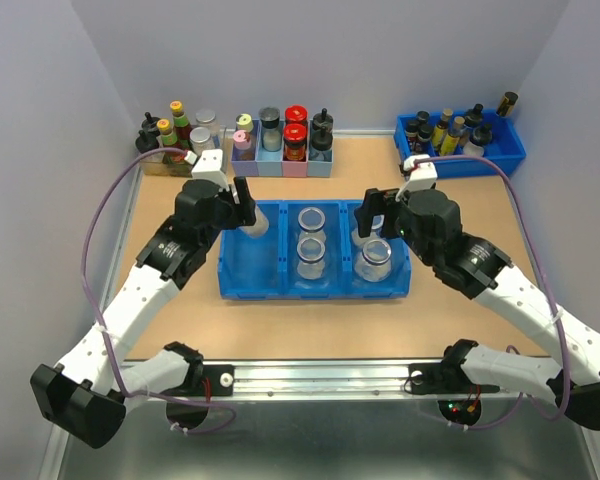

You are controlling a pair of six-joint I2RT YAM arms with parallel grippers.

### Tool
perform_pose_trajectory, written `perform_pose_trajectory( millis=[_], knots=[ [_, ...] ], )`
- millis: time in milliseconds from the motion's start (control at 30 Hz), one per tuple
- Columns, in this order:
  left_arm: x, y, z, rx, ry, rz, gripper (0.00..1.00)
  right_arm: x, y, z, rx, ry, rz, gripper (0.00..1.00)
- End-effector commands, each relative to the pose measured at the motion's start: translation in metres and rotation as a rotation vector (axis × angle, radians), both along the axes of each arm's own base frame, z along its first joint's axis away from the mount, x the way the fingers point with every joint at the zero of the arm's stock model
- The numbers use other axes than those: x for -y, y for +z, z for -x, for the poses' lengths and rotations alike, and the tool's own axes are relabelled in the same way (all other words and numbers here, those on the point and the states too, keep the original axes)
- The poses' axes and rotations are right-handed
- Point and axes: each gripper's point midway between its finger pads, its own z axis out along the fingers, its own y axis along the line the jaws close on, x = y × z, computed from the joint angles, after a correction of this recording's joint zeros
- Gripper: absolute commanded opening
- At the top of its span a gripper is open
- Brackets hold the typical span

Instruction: Organize the condiment bottles

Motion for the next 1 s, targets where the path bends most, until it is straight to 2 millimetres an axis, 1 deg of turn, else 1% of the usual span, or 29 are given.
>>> perform_pose_trajectory(
  millis=[0, 33, 67, 133, 167, 200, 267, 300, 367, 400, 433, 500, 533, 600, 700, 767, 800, 900, 967],
  knots=[
    [-0.008, 0.023, 0.002, 0.087, 0.079, 0.074, 0.00, 0.002, -0.006, 0.001, -0.005, -0.019, -0.021, 1.00],
    [-0.006, 0.016, 0.001, 0.075, 0.076, 0.068, 0.00, 0.001, -0.008, 0.002, -0.011, -0.017, -0.021, 1.00],
    [-0.003, 0.015, 0.000, 0.076, 0.073, 0.075, 0.00, 0.002, -0.011, 0.002, -0.015, -0.018, -0.019, 1.00],
    [0.004, 0.003, -0.003, 0.059, 0.067, 0.070, 0.00, 0.003, -0.012, 0.003, -0.017, -0.022, -0.019, 1.00],
    [0.006, 0.002, -0.007, 0.066, 0.071, 0.076, 0.00, 0.003, -0.015, 0.003, -0.023, -0.021, -0.016, 1.00],
    [0.008, -0.010, -0.010, 0.045, 0.076, 0.066, 0.00, 0.003, -0.015, 0.004, -0.021, -0.020, -0.020, 1.00],
    [0.015, -0.012, -0.015, 0.058, 0.076, 0.076, 0.00, 0.002, -0.018, 0.004, -0.029, -0.015, -0.019, 1.00],
    [0.017, -0.023, -0.018, 0.042, 0.081, 0.068, 0.00, 0.002, -0.019, 0.005, -0.030, -0.013, -0.021, 1.00],
    [0.021, -0.027, -0.022, 0.045, 0.091, 0.062, 0.00, 0.002, -0.021, 0.005, -0.036, -0.010, -0.018, 1.00],
    [0.022, -0.028, -0.025, 0.055, 0.102, 0.060, 0.00, 0.001, -0.021, 0.006, -0.036, -0.007, -0.018, 1.00],
    [0.021, -0.034, -0.030, 0.046, 0.125, 0.042, 0.00, 0.001, -0.022, 0.006, -0.037, -0.005, -0.018, 1.00],
    [0.021, -0.036, -0.035, 0.051, 0.148, 0.029, 0.00, 0.001, -0.022, 0.007, -0.039, -0.003, -0.018, 1.00],
    [0.022, -0.041, -0.037, 0.043, 0.150, 0.018, 0.00, 0.002, -0.023, 0.007, -0.040, -0.003, -0.017, 1.00],
    [0.024, -0.040, -0.041, 0.052, 0.160, 0.014, 0.00, 0.002, -0.022, 0.008, -0.038, -0.004, -0.018, 1.00],
    [0.026, -0.051, -0.049, 0.034, 0.186, -0.023, 0.00, 0.003, -0.024, 0.009, -0.042, -0.003, -0.015, 1.00],
    [0.027, -0.055, -0.052, 0.030, 0.200, -0.038, 0.00, 0.003, -0.025, 0.009, -0.042, -0.004, -0.012, 1.00],
    [0.027, -0.061, -0.053, 0.020, 0.210, -0.049, 0.00, 0.004, -0.026, 0.009, -0.044, -0.004, -0.010, 1.00],
    [0.027, -0.069, -0.056, 0.006, 0.224, -0.054, 0.00, 0.003, -0.026, 0.009, -0.046, -0.002, -0.009, 1.00],
    [0.029, -0.079, -0.056, -0.014, 0.222, -0.059, 0.00, 0.004, -0.028, 0.009, -0.048, -0.005, -0.005, 1.00]
  ],
)
